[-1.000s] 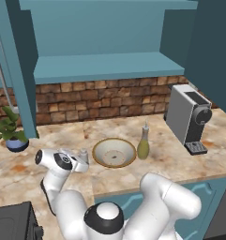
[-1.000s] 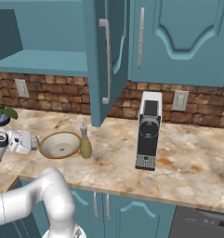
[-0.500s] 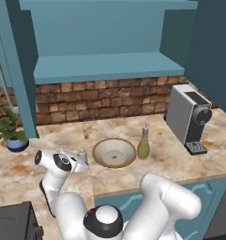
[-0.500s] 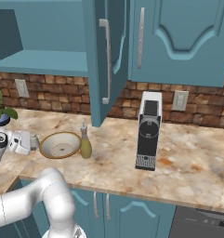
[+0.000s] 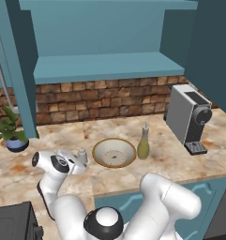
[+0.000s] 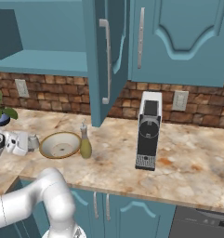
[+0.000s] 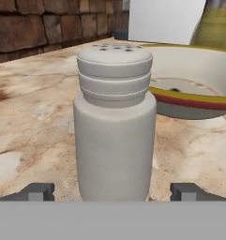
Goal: Retrieve the bottle and the shaker from the cabinet and place them next to the mixing bowl on the counter. Then add garlic from the fridge to the mixing bowl.
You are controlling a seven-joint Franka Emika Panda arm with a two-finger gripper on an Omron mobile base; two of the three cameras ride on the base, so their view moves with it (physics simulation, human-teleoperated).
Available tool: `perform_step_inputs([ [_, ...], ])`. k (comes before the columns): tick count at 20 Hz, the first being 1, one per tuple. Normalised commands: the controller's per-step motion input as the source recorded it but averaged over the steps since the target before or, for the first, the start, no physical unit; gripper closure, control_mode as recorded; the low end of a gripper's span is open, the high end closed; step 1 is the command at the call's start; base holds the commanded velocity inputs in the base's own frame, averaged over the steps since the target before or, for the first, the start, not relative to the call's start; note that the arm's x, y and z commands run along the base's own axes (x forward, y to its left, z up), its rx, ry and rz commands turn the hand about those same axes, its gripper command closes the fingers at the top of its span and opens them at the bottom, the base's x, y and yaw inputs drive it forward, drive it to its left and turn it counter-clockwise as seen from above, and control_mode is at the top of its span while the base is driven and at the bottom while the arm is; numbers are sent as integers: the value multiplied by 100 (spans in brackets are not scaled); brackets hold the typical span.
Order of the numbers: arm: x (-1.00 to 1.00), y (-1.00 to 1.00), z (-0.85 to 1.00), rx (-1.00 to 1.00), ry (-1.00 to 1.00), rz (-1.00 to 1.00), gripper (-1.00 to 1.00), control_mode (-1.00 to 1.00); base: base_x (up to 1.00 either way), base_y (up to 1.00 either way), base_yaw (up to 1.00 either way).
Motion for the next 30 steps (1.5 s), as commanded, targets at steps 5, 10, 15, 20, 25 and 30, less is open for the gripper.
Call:
perform_step_inputs([
  [5,0,25,4,0,0,2,-100,-100,0,0,0],
  [10,-41,-1,74,4,2,13,-100,-100,0,0,0],
  [15,-59,-2,87,7,4,16,-100,-100,0,0,0],
  [20,-30,-57,83,3,9,17,-100,-100,0,0,0],
  [25,-12,-62,92,2,6,16,-100,-100,0,0,0],
  [30,-3,-51,72,3,6,18,-100,-100,0,0,0],
])
